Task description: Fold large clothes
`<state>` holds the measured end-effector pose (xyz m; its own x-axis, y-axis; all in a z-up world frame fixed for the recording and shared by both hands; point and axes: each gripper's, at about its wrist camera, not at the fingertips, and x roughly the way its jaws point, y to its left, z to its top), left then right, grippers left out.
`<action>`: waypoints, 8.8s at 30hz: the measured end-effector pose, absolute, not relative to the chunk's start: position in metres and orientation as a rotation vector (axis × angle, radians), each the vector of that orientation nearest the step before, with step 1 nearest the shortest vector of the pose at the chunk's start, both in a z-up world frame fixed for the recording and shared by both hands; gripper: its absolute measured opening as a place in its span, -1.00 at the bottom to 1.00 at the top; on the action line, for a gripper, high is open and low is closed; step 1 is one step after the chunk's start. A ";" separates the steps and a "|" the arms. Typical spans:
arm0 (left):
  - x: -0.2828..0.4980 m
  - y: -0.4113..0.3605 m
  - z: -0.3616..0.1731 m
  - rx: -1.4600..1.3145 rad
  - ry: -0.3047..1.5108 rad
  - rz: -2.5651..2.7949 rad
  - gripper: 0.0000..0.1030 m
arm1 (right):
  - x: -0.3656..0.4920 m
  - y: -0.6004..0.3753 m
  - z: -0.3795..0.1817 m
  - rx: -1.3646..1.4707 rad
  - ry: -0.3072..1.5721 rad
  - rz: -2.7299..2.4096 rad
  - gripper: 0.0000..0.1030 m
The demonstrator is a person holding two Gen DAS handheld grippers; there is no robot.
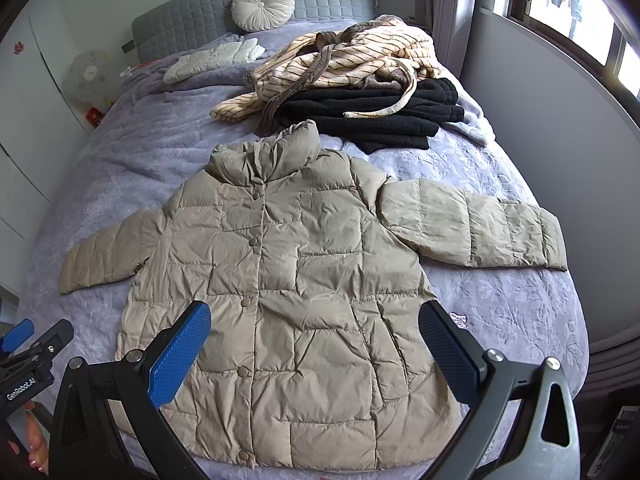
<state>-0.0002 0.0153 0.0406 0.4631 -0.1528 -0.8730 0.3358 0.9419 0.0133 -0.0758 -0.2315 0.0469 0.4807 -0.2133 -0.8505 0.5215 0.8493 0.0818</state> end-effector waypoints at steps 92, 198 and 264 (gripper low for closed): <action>0.264 0.237 -0.163 -0.474 1.202 -0.179 1.00 | 0.200 -0.069 -0.123 0.361 1.181 -0.009 0.60; 0.361 0.025 -0.211 -0.491 1.386 -0.654 -0.11 | 0.053 -0.358 -0.170 1.078 0.876 -0.237 0.80; 0.131 -0.088 -0.108 0.298 1.179 -0.548 0.98 | -0.070 -0.373 -0.139 0.943 0.906 -0.440 0.31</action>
<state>0.1313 -0.0883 -0.1078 0.2728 -0.2483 -0.9295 0.5505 0.8326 -0.0608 -0.0696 -0.3727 -0.1389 0.5686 0.0501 -0.8211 0.6764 0.5395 0.5014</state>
